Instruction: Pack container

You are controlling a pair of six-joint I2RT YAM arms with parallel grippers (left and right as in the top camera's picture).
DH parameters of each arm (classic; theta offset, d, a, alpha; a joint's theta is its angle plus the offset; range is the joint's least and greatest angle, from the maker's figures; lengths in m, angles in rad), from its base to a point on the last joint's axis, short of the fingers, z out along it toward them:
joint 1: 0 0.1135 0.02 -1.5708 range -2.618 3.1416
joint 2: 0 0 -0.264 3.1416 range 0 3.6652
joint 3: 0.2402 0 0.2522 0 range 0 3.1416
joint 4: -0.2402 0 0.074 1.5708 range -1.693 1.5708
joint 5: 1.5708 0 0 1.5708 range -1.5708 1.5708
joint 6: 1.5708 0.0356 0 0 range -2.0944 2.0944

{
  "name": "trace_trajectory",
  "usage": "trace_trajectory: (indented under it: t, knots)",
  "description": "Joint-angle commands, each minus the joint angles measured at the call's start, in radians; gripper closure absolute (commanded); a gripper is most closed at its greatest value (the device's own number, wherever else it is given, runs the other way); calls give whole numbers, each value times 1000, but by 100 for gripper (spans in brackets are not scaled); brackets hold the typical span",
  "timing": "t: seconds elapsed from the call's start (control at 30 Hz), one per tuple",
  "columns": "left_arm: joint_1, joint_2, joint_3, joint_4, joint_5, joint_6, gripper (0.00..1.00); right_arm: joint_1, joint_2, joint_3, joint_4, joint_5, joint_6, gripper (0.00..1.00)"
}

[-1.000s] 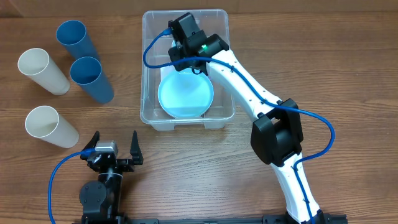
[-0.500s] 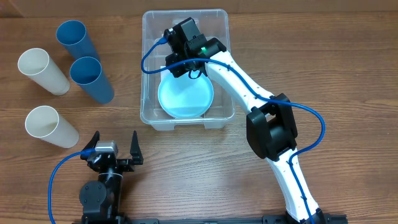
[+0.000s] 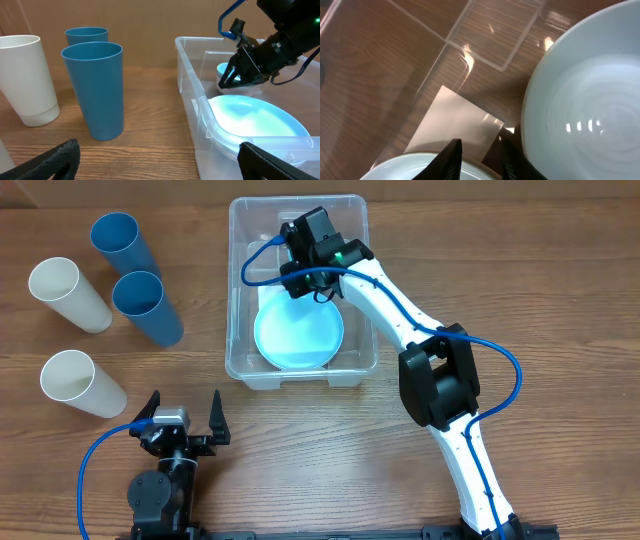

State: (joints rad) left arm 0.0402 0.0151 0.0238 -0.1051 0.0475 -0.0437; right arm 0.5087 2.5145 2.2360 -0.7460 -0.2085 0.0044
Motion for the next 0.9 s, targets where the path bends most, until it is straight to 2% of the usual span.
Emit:
trace_trajectory:
  t: [0.0,0.3,0.37,0.53,0.73,0.87]
  knots:
    - [5,-8,-3,0,-3,22,0,-22,13,9,8,68,23,72]
    - [5,-8,-3,0,-3,22,0,-22,13,9,3,117,51,72]
    - [5,-8,-3,0,-3,22,0,-18,12,11,-11,90,44,76]
    - [5,-8,-3,0,-3,22,0,26,-15,48,-129,116,50,77]
    - [5,-8,-3,0,-3,22,0,53,-66,225,-433,122,49,52]
    - [5,-8,-3,0,-3,22,0,63,-74,303,-654,117,96,50]
